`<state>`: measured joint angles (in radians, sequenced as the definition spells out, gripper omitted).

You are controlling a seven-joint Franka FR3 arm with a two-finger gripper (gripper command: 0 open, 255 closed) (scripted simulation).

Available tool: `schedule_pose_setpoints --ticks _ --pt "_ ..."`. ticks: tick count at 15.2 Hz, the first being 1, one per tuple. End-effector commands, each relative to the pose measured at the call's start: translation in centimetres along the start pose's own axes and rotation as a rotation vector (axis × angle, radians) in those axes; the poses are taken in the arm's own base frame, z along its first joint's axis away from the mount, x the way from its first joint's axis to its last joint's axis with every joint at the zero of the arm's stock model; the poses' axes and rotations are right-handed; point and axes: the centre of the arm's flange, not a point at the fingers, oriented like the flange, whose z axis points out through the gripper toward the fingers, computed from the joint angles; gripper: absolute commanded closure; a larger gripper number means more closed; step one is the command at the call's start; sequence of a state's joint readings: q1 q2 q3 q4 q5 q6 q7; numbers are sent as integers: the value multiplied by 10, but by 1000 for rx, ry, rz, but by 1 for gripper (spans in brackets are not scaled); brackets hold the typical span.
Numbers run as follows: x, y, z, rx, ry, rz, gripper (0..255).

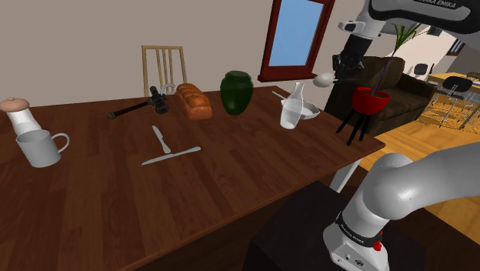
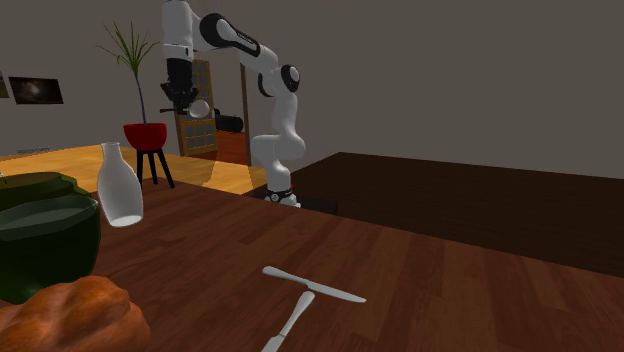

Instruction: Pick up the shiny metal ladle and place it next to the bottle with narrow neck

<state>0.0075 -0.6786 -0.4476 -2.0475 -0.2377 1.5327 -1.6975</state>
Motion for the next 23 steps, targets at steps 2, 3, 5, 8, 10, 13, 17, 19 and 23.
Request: schedule_pose_setpoints --ticks 2,3,5,8,10,13,17,19,23 --pt "-31 -7 -1 0 0 -2 255" --pt "-31 -7 4 0 0 -2 255" --pt "-31 -9 14 0 0 -2 255" --pt "-31 -10 30 0 0 -2 255" --pt "-32 -12 41 0 0 -2 255" --pt "-32 -13 56 0 0 -2 255" --pt "-33 -16 77 0 0 -2 255" --pt "-33 -17 88 0 0 -2 255" --pt "-34 -19 109 0 0 -2 255"
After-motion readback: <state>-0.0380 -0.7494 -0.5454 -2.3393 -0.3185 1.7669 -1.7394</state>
